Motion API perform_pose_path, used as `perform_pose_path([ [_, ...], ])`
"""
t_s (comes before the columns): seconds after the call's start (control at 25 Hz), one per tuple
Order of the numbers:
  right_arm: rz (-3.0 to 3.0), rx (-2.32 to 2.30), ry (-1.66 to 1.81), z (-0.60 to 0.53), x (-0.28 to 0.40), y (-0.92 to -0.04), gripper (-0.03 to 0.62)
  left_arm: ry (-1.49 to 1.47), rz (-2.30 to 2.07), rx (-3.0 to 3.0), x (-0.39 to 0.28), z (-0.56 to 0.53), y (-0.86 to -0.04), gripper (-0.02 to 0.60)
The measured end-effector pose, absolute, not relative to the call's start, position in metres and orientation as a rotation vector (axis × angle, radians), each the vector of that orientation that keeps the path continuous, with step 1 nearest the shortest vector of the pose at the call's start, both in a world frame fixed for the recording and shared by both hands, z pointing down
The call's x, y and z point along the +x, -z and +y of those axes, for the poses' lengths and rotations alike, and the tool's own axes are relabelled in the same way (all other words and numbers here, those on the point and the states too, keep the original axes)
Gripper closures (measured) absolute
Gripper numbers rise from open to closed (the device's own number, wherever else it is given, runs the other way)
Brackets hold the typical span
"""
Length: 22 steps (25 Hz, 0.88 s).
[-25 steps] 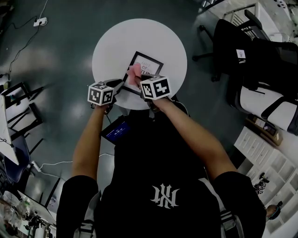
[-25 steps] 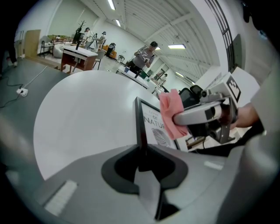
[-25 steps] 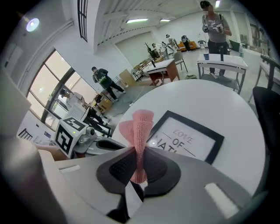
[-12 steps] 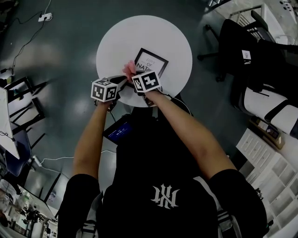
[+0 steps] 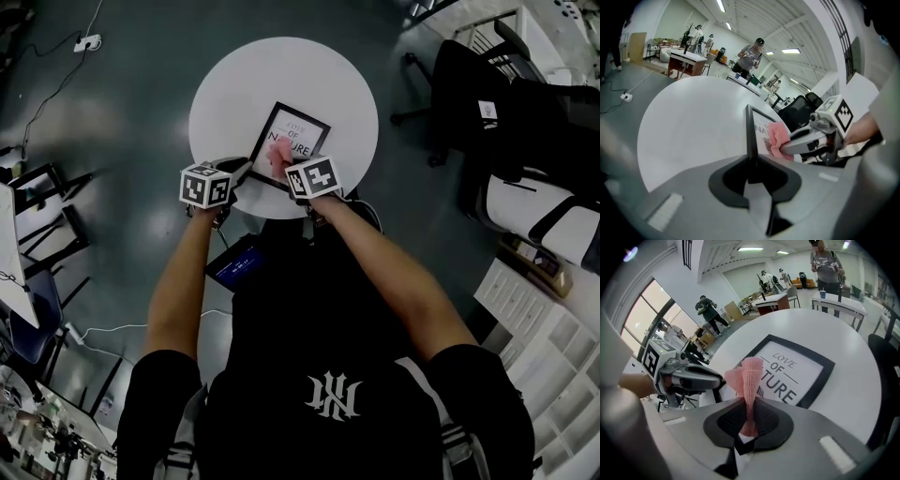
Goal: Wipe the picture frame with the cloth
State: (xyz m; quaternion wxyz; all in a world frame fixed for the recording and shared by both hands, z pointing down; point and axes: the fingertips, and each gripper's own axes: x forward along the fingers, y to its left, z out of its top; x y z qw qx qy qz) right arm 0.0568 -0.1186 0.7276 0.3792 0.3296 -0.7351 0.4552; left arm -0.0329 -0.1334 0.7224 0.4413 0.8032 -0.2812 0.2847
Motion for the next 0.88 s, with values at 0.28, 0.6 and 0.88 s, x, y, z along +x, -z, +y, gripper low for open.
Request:
perform_pose_path([
  [0.28, -1.834, 0.891, -1.142, -0.108, 0.09, -0.723, 0.568, -0.705, -0.693, 1.991, -0.033, -0.134, -0.723, 0.529],
  [0.6, -1.803, 0.911, -1.138, -0.1, 0.113, -0.722, 0.568, -0.698, -0.695, 1.988, -0.032, -0.134, -0.724, 0.531],
  [0.88, -1.835, 0.948, -1.214, -0.111, 0.109, -0.707, 0.568, -0.698, -0.695, 1.991, -0.032, -0.135, -0.722, 0.531],
])
